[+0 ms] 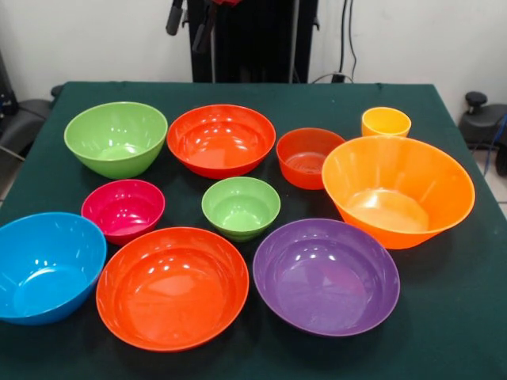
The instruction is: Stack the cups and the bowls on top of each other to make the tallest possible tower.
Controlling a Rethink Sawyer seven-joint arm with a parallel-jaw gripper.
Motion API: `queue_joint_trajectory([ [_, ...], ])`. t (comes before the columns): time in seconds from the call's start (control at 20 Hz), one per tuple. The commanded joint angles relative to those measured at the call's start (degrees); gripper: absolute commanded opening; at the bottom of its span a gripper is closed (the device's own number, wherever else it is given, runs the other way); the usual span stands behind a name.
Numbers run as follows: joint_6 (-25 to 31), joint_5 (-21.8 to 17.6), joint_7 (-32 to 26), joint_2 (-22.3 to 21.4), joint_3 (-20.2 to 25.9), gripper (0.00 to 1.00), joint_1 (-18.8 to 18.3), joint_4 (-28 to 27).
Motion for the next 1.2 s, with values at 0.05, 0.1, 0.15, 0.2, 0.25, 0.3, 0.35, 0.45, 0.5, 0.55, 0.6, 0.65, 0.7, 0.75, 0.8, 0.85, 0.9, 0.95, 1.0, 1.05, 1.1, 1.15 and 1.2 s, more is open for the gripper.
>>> queue_joint_trajectory([
  [0.05, -15.48, -7.41, 4.04, 8.19, 0.46, 1.0, -0.24, 8.63],
  [0.1, -17.36, -7.77, 4.32, 9.3, -0.12, 1.0, -0.27, 8.7],
  [0.15, -19.35, -7.93, 4.64, 10.79, -1.13, 1.0, 0.1, 8.32],
  [0.2, -21.16, -7.93, 4.69, 12.16, -1.98, 1.0, 0.31, 7.85],
  [0.25, -22.9, -7.72, 4.81, 13.5, -2.71, 1.0, 0.55, 7.46],
  [0.3, -24.28, -7.49, 4.79, 14.53, -3.22, 1.0, 0.65, 7.21],
  [0.35, -25.27, -7.12, 4.74, 15.27, -3.59, 1.0, 0.75, 7.02],
  [0.45, -26.6, -6.34, 4.65, 16.2, -3.91, 1.0, 0.78, 6.9],
  [0.5, -27.2, -6.04, 4.53, 16.57, -4.14, 1.0, 0.84, 6.86],
  [0.55, -27.89, -5.67, 4.27, 16.87, -4.71, 1.0, 1.16, 6.48],
  [0.6, -28.16, -5.33, 4.06, 17.13, -5.05, 1.0, 1.27, 6.08],
  [0.65, -28.48, -5.1, 3.95, 17.58, -4.9, 1.0, 0.94, 5.58],
  [0.7, -28.8, -4.87, 3.84, 18.04, -4.75, 1.0, 0.62, 5.08],
  [0.75, -28.17, -4.7, 3.66, 17.85, -4.59, 1.0, 0.51, 4.67],
  [0.8, -27.54, -4.53, 3.47, 17.65, -4.43, 1.0, 0.4, 4.26],
  [0.85, -26.91, -4.36, 3.29, 17.45, -4.27, 1.0, 0.29, 3.85],
  [0.9, -25.72, -4.51, 2.75, 16.5, -4.26, 1.0, 0.32, 3.39],
  [0.95, -24.52, -4.65, 2.21, 15.55, -4.25, 1.0, 0.36, 2.93],
  [1.0, -23.32, -4.8, 1.67, 14.6, -4.23, 1.0, 0.4, 2.48],
  [1.05, -22.48, -4.71, 1.45, 14.14, -4.0, 1.0, 0.27, 2.16],
  [1.1, -21.63, -4.62, 1.23, 13.68, -3.77, 1.0, 0.13, 1.85],
  [1.15, -21.39, -4.39, 1.2, 13.75, -3.6, 1.0, 0.11, 1.37],
  [1.2, -20.81, -4.24, 0.95, 13.66, -3.39, 1.0, 0.0, 0.72],
])
